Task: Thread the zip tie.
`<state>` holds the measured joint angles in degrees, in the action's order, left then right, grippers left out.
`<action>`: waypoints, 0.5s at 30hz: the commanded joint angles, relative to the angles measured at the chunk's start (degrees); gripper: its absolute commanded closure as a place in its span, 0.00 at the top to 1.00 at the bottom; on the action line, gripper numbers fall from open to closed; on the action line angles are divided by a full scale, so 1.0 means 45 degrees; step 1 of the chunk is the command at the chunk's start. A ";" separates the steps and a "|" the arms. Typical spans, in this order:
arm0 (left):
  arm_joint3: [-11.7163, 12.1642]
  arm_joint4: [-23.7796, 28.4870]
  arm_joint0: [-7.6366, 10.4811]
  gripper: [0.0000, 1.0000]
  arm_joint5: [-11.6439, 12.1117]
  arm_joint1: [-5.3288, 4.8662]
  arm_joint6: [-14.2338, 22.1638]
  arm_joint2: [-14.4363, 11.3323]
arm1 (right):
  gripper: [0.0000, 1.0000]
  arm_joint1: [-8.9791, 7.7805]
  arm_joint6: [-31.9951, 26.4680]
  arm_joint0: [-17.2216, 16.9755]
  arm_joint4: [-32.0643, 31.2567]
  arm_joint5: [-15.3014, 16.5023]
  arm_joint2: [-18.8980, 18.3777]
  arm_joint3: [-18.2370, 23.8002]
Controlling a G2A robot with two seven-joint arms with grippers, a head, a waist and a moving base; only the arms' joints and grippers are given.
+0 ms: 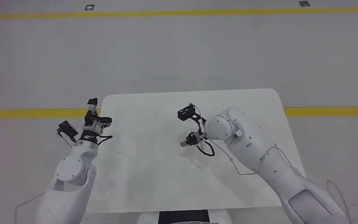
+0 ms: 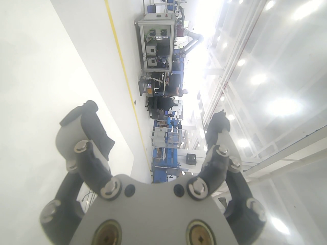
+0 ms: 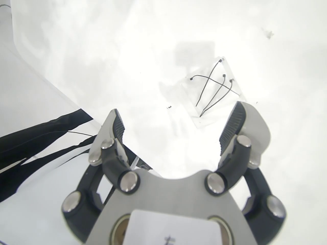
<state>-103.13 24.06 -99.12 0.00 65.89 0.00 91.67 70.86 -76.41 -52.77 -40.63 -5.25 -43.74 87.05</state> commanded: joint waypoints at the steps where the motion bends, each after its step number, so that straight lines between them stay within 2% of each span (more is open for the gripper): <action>1: 0.0000 0.0000 0.0000 1.00 0.0000 0.0000 0.0000 0.0000 | 1.00 0.0108 -0.0089 0.0148 -0.0047 -0.0017 0.0363 -0.0458; 12: 0.0000 0.0000 0.0000 1.00 0.0000 0.0000 0.0000 0.0000 | 1.00 0.0142 -0.0023 0.0141 -0.0173 -0.0023 0.0519 -0.0538; 15: 0.0000 0.0000 0.0000 1.00 0.0000 0.0000 0.0000 0.0000 | 1.00 0.0319 -0.0012 0.0323 -0.0323 -0.0447 0.0952 -0.0968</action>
<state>-103.13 24.06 -99.12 0.00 65.89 0.00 91.67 72.03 -76.34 -51.67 -42.00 -6.49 -40.08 83.61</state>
